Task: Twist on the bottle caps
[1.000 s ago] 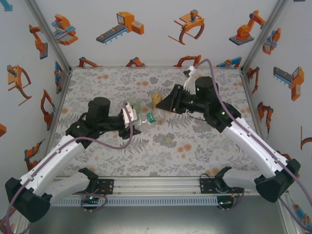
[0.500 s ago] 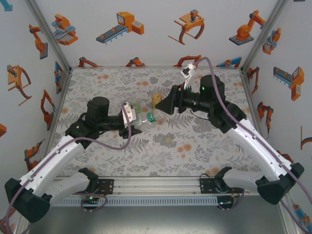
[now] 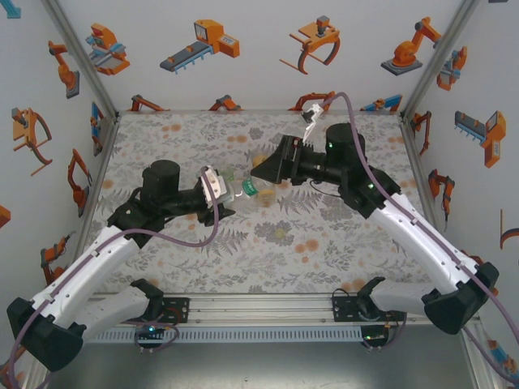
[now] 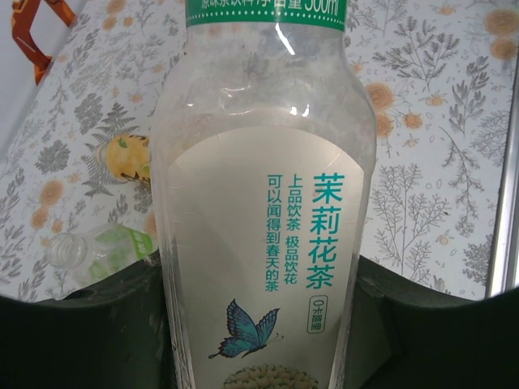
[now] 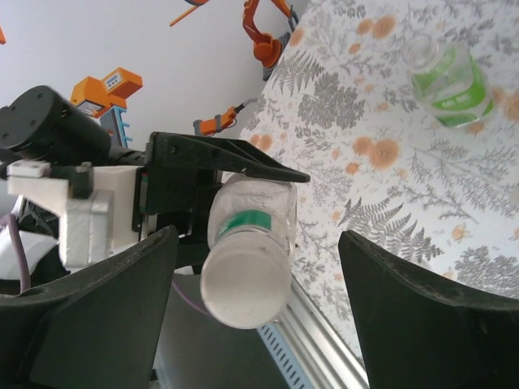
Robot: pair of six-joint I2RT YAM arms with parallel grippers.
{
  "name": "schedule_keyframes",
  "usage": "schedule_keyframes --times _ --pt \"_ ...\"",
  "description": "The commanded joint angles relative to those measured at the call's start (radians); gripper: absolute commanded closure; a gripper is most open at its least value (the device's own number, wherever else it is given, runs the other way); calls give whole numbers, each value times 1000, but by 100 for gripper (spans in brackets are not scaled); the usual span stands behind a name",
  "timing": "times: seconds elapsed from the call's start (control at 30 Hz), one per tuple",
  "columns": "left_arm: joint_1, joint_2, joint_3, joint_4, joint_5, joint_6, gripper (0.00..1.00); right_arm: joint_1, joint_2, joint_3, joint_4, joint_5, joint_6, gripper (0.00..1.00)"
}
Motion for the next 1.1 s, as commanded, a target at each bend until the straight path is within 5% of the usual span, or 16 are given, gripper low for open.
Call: schedule_keyframes --times 0.0,0.73,1.07 --pt "-3 -21 -6 31 -45 -28 100 3 29 -10 41 -54 88 30" --pt "6 13 11 19 -101 -46 99 2 116 -19 93 -149 133 55" --pt "10 11 5 30 -48 -48 52 2 119 2 31 -124 91 68"
